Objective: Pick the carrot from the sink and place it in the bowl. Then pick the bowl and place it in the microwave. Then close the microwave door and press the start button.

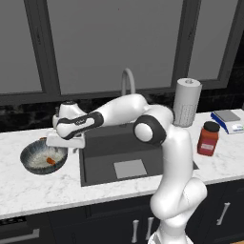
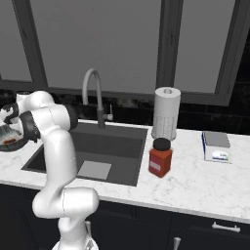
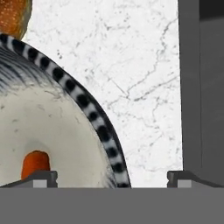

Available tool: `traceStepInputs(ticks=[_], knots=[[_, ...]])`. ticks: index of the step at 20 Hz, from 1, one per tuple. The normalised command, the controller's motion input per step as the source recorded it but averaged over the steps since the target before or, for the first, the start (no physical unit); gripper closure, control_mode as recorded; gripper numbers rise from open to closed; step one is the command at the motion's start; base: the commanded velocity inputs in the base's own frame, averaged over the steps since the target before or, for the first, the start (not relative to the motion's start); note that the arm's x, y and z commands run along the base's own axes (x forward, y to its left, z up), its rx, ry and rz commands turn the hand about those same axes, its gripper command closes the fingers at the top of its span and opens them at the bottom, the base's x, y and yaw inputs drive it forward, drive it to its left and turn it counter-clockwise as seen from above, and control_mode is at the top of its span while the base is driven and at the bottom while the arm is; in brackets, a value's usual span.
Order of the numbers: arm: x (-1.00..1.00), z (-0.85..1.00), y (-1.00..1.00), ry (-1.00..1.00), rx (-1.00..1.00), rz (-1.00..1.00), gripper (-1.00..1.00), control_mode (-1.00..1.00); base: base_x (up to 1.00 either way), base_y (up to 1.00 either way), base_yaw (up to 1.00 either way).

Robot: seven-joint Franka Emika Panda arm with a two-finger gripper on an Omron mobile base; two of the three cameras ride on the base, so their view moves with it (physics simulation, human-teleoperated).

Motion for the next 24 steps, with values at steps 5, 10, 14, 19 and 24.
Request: traceStepInputs(ticks=[5,10,14,19,24], knots=[[0.01,-0.35,0.04,0.0,-0.01,-0.03,1.0,-1.0,0.0,0.0,0.0],[0.0,-0.3,0.0,0.0,0.0,-0.01,1.0,-1.0,0.0,0.0,0.0],[-0.12,-0.01,0.0,0.0,0.0,-0.01,1.0,-1.0,0.0,0.0,0.0],[-0.55,0.35,-0.24,0.0,0.01,-0.14,1.0,-1.0,0.0,0.0,0.0],[-0.65,0.61,-0.4,-0.03,0.02,-0.21,1.0,-1.0,0.0,0.0,0.0]])
